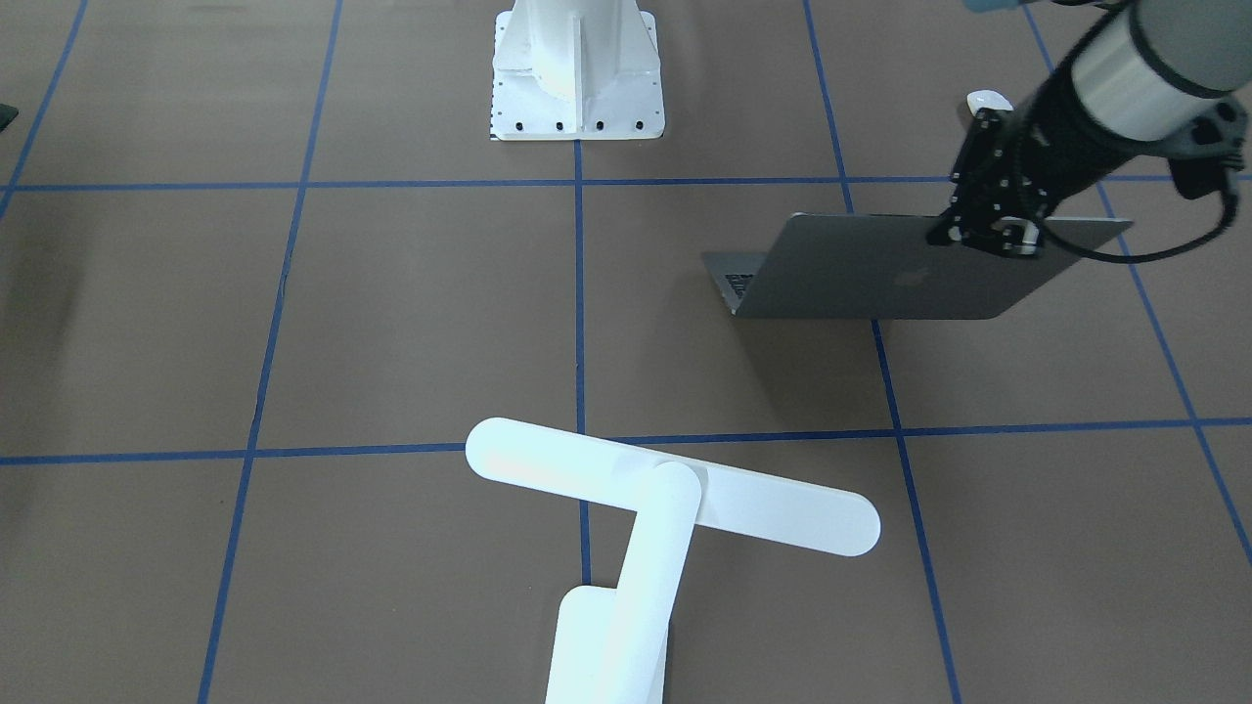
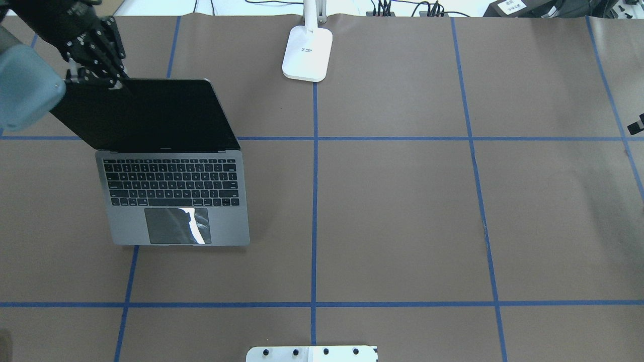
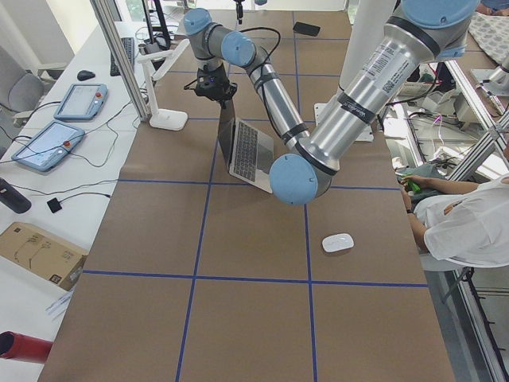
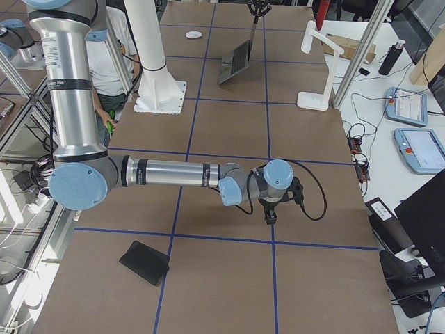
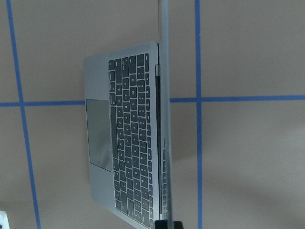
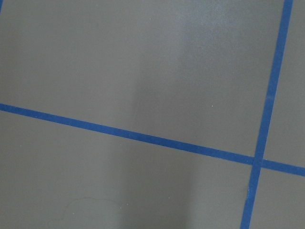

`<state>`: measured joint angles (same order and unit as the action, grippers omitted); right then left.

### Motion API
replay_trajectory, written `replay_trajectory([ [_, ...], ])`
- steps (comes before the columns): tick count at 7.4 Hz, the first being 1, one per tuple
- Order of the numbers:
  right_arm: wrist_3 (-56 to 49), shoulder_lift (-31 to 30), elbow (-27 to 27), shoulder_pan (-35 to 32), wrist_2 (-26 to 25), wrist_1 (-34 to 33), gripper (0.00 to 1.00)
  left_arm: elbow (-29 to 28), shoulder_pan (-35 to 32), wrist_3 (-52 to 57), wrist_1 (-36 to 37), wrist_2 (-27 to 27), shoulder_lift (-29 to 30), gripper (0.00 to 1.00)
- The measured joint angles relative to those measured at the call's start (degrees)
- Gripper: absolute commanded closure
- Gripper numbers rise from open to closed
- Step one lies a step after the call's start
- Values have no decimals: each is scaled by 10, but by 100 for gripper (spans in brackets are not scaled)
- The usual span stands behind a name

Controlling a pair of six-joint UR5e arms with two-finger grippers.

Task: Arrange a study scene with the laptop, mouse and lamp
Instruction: 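Slide the grey laptop with the left gripper toward the white lamp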

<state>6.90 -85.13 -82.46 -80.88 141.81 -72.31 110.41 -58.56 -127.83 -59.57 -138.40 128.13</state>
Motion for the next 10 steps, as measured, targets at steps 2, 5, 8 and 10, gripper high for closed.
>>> replay_trajectory([
  [2,1,-3,2,0,0,0,1,-49,28,-41,-57,8,32,100],
  [5,1,-3,7,0,2,0,1,-178,32,-50,-140,23,94,100],
  [8,1,-1,9,0,2,0,1,-283,31,-53,-215,48,134,100],
  [10,1,-1,9,0,2,1,1,-328,30,-82,-258,69,151,100],
])
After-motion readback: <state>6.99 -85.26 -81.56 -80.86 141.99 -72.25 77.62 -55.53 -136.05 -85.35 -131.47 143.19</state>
